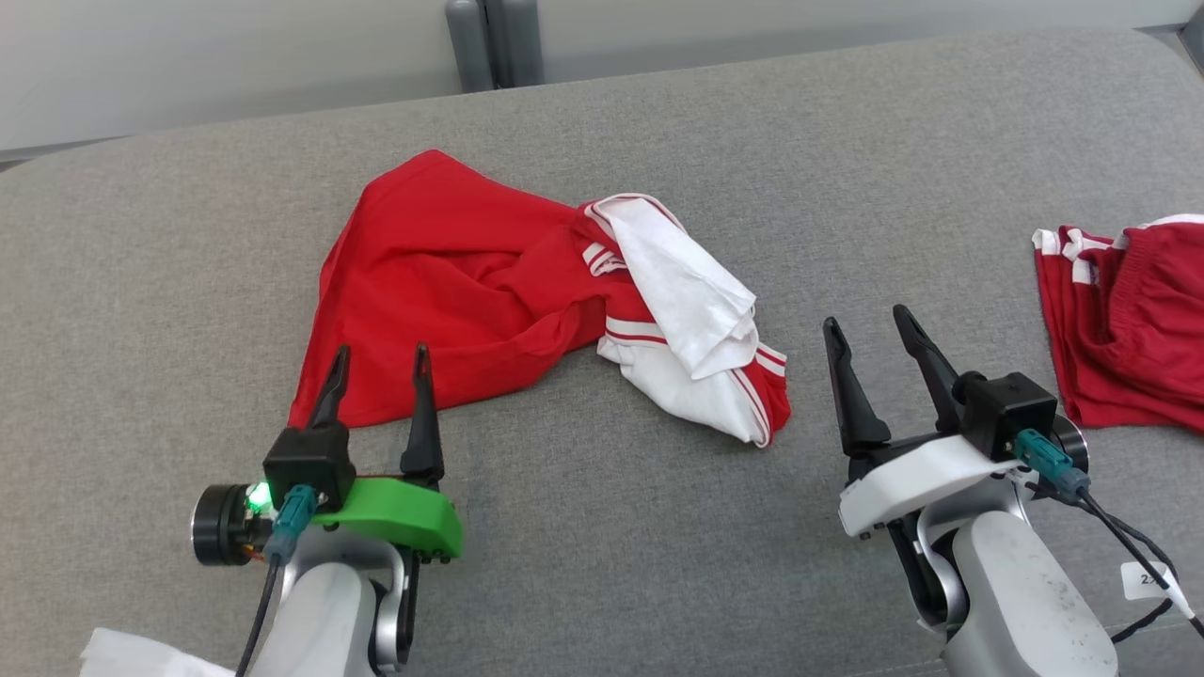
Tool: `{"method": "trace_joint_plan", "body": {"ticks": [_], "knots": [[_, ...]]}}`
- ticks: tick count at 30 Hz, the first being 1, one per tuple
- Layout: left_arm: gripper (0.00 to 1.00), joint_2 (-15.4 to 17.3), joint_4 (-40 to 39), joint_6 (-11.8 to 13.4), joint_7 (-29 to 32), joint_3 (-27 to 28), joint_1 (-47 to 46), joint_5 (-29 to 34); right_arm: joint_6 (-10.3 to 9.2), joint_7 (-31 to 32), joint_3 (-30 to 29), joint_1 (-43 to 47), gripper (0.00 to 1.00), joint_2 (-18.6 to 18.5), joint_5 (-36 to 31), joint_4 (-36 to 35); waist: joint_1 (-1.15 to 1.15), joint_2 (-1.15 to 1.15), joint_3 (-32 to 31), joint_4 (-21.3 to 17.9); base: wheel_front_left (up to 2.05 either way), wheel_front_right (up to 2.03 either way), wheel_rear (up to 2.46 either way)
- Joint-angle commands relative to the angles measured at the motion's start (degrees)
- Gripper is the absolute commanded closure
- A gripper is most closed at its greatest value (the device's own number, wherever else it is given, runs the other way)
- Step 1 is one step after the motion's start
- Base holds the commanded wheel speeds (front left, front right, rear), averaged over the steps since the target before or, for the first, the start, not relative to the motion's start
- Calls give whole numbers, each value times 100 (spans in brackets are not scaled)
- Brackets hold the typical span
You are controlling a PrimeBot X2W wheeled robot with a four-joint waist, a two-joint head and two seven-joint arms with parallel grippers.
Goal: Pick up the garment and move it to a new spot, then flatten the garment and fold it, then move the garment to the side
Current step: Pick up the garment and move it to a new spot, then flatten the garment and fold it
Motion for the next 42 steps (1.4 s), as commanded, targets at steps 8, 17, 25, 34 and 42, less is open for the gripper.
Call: {"method": "trace_joint_plan", "body": {"ticks": [8,17,25,34,42], "knots": [[0,-12,-540,-107,2,565,779,312,-8,-17,20,235,0,-7,-1,41,0,0,-162,229,0,0,0],[0,-20,-758,-108,2,628,879,186,-8,-16,60,149,0,-8,-94,117,0,0,-8,466,0,0,0],[0,-16,-797,-11,2,295,709,49,-8,-16,31,-126,0,-7,-204,292,0,0,303,755,0,0,0],[0,-18,-866,47,2,180,642,15,-8,-17,45,-307,0,-9,-190,350,0,0,510,966,0,0,0],[0,-18,-885,64,2,170,599,76,-8,-17,54,-351,31,-9,-180,408,0,0,594,1001,0,0,0]]}}
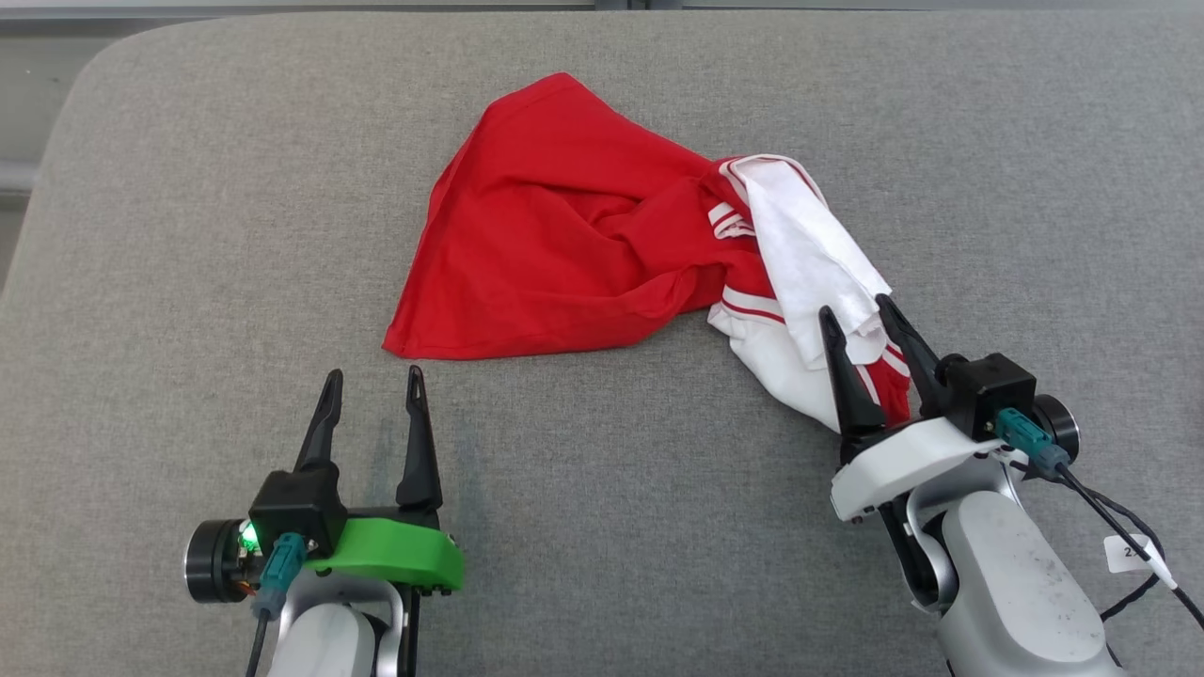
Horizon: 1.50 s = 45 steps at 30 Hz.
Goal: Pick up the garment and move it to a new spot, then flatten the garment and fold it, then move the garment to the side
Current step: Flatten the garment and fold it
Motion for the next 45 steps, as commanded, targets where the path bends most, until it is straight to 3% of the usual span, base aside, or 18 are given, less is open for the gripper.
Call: {"method": "trace_joint_plan", "body": {"ticks": [1,2,3,4,16,22,32,45], "knots": [[0,14,-28,17,2,15,-109,20,-8,-17,-8,-58,53,-10,25,19,0,0,24,3,0,0,0],[0,14,-31,22,2,15,-115,26,-8,-17,-5,-69,73,-10,41,23,0,0,37,3,0,0,0],[0,14,-40,26,2,13,-119,36,-8,-17,-7,-90,99,-10,51,11,0,0,56,0,0,0,0],[0,14,-44,32,2,9,-123,36,-8,-17,-19,-105,100,-10,62,-7,0,0,68,-1,0,0,0],[0,13,-32,45,2,-88,-235,15,-8,-17,-393,-410,100,-33,-24,-529,0,0,216,6,0,0,0],[0,13,-54,46,2,-162,-339,-45,-8,-17,-541,-1005,100,-483,-292,-378,0,0,398,96,0,0,0],[0,13,-139,113,2,-313,-627,-79,-8,-17,-909,-2436,100,-1299,-531,590,0,0,905,386,0,0,0],[0,13,-367,233,2,-636,-1061,-116,-8,-16,-1650,-4387,100,-2185,-1857,2143,0,0,1754,822,0,0,0]]}}
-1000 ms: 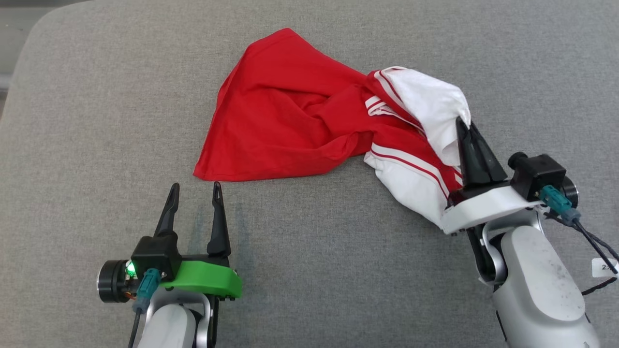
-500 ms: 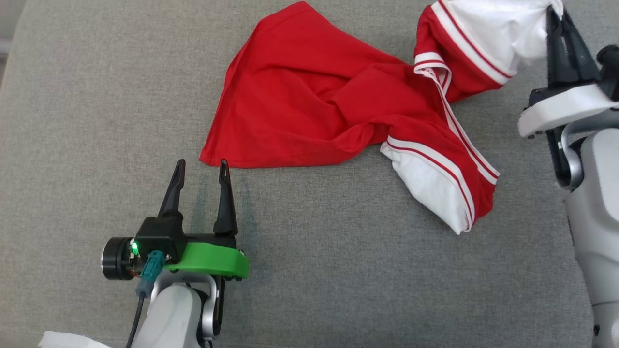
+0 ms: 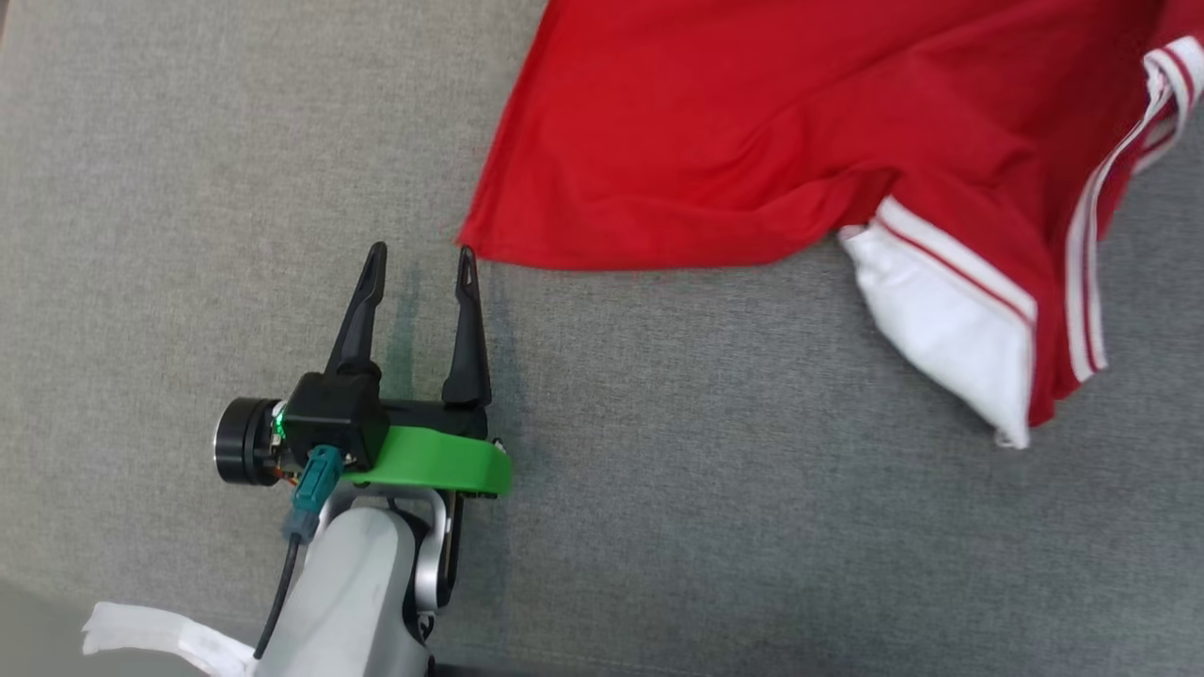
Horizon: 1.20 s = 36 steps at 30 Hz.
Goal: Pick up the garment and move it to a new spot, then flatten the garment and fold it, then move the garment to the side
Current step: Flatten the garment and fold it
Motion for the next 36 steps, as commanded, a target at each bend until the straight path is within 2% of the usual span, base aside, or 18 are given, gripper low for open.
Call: {"method": "trace_joint_plan", "body": {"ticks": [1,6,7,8,9,13,17,23,36], "knots": [[0,11,-32,37,2,-39,-128,-22,-8,-17,-132,-182,100,-92,-140,115,0,0,295,237,0,0,0],[0,11,-56,120,2,-142,-209,-54,-8,3,-440,-546,98,-229,-722,453,0,0,482,333,0,0,0],[0,11,-45,134,2,-145,-209,-54,-8,60,-547,-587,58,-219,-789,569,0,0,499,333,0,0,0],[0,10,-37,148,2,-146,-209,-56,-8,42,-622,-631,4,-179,-848,600,0,0,509,327,0,0,0],[0,11,-28,159,2,-137,-213,-62,-8,33,-681,-677,0,-139,-953,642,0,0,517,313,0,0,0],[0,12,22,203,2,-76,-193,-45,-8,-6,-902,-687,0,62,-1049,680,0,0,456,219,0,0,0],[0,12,58,179,2,-21,-231,15,-8,-15,-842,-522,0,325,-908,433,0,0,303,98,0,0,0],[0,13,170,102,2,87,-79,53,-8,-15,-392,116,0,702,-159,-293,0,0,-89,-106,0,0,0],[0,15,420,-75,2,367,274,216,-8,-17,461,1856,0,981,1166,-1393,0,0,-918,-428,0,0,0]]}}
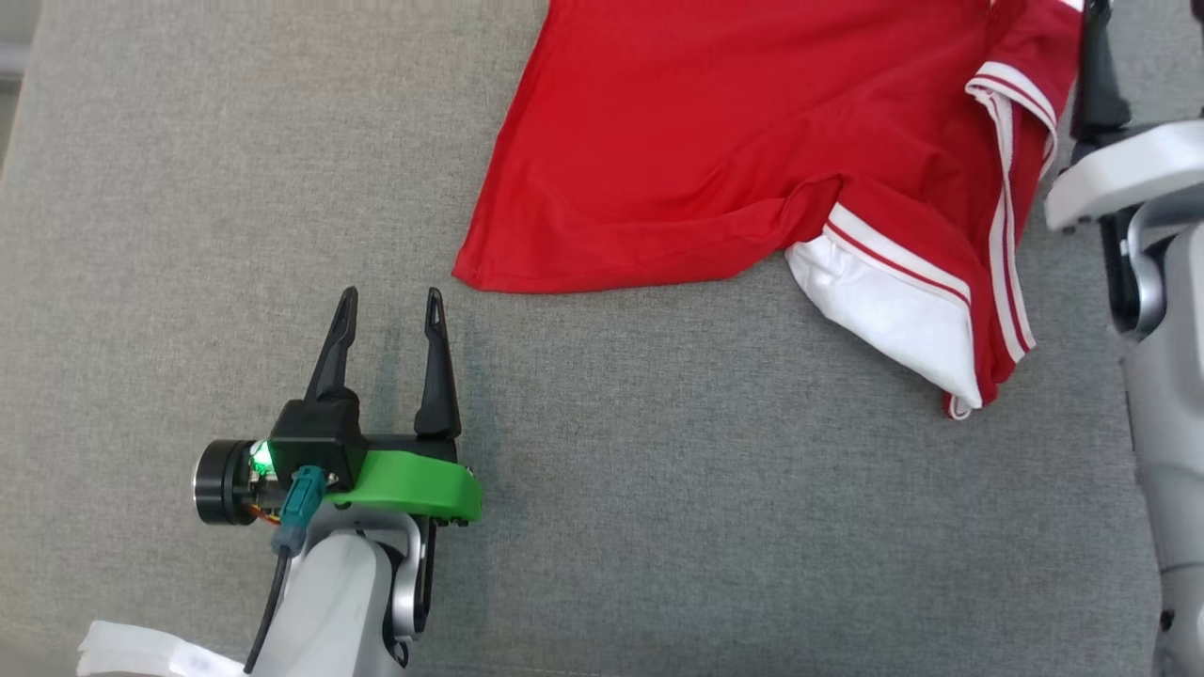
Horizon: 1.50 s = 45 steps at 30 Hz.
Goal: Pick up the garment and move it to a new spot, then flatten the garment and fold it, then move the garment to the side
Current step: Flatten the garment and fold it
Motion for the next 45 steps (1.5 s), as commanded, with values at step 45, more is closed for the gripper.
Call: {"method": "trace_joint_plan", "body": {"ticks": [45], "knots": [[0,18,364,-196,2,260,763,-128,-8,-17,1642,3481,0,666,532,-1091,0,0,-1133,-519,0,0,0]]}}
